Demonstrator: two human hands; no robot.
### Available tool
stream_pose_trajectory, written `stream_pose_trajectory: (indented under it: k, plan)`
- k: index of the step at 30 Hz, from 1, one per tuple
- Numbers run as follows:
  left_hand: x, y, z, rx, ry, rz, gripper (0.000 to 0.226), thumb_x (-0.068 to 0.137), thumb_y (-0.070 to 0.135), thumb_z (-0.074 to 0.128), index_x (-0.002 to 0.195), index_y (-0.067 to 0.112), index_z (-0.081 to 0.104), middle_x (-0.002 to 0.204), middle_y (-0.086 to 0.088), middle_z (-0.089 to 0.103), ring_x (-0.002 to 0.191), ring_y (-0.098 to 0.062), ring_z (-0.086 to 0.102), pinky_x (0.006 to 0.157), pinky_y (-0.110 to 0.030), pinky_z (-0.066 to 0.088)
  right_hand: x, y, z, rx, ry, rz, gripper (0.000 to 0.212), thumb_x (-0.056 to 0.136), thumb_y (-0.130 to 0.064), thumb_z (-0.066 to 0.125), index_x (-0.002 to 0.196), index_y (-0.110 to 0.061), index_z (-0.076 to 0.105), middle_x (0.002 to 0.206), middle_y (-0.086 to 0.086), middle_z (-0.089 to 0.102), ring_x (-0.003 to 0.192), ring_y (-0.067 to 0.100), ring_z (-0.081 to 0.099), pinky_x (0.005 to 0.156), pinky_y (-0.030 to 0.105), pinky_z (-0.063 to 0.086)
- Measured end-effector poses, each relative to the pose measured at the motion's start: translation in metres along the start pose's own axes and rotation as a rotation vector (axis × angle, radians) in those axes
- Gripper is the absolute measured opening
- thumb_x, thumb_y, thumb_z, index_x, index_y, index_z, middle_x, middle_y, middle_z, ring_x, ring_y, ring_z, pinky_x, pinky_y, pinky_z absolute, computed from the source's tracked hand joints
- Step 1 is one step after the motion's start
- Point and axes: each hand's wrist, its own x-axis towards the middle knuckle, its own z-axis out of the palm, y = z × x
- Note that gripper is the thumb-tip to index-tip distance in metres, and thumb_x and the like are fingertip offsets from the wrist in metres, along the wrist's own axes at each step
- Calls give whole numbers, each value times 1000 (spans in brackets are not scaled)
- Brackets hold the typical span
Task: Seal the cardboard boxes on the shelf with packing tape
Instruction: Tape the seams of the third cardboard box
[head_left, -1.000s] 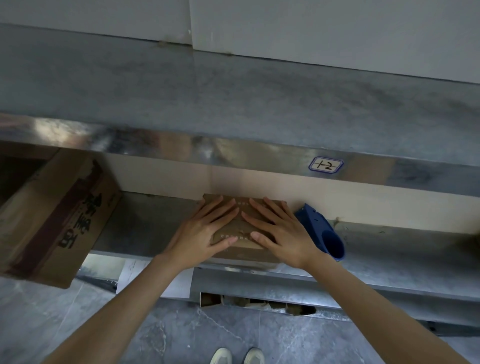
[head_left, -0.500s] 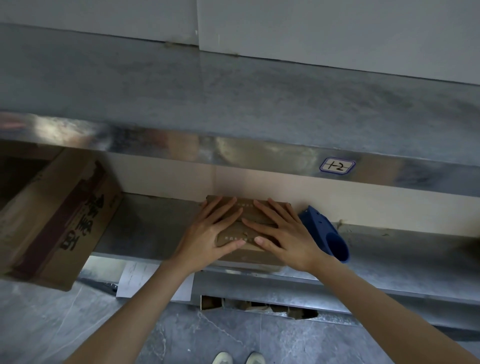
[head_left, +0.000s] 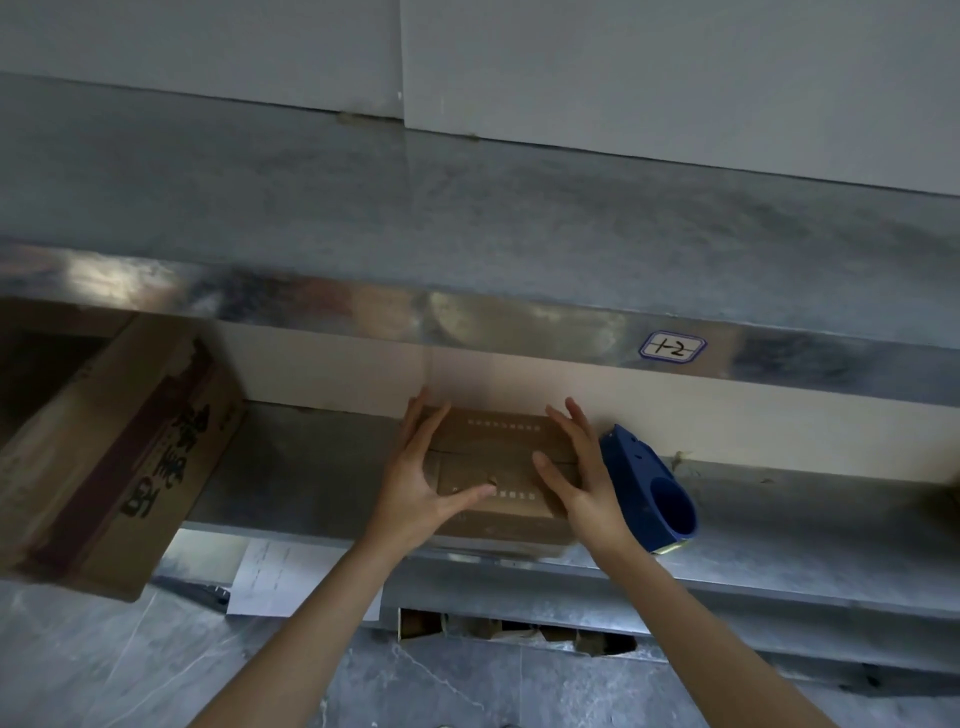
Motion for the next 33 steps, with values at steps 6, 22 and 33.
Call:
stream_pose_trajectory:
  k: [6, 22, 33]
  plan:
    - [2, -5, 0, 3, -4, 48, 93, 66, 67, 75, 145, 34, 42, 160, 18, 19, 152, -6, 8, 121, -50, 26, 1, -3, 1, 24, -8, 21, 59, 87, -39, 65, 142, -41, 43, 154, -31, 18, 141, -8, 21, 100, 6, 30]
    - [4, -11, -4, 127, -45, 185, 89, 65, 77, 69, 135, 24, 57, 148, 14, 40, 152, -11, 6, 119, -34, 13, -2, -5, 2, 161, 52, 178, 61, 84, -36, 72, 136, -49, 44, 138, -3, 46, 121, 15, 53, 96, 32, 53]
    - [24, -19, -30, 151, -130, 286, 80, 67, 79, 65, 125, 23, 65, 143, 13, 45, 136, 12, 26, 111, -6, 17, -11, -11, -4, -201, 102, 173, 61, 77, -44, 79, 125, -30, 44, 125, -2, 41, 109, -1, 45, 92, 21, 40]
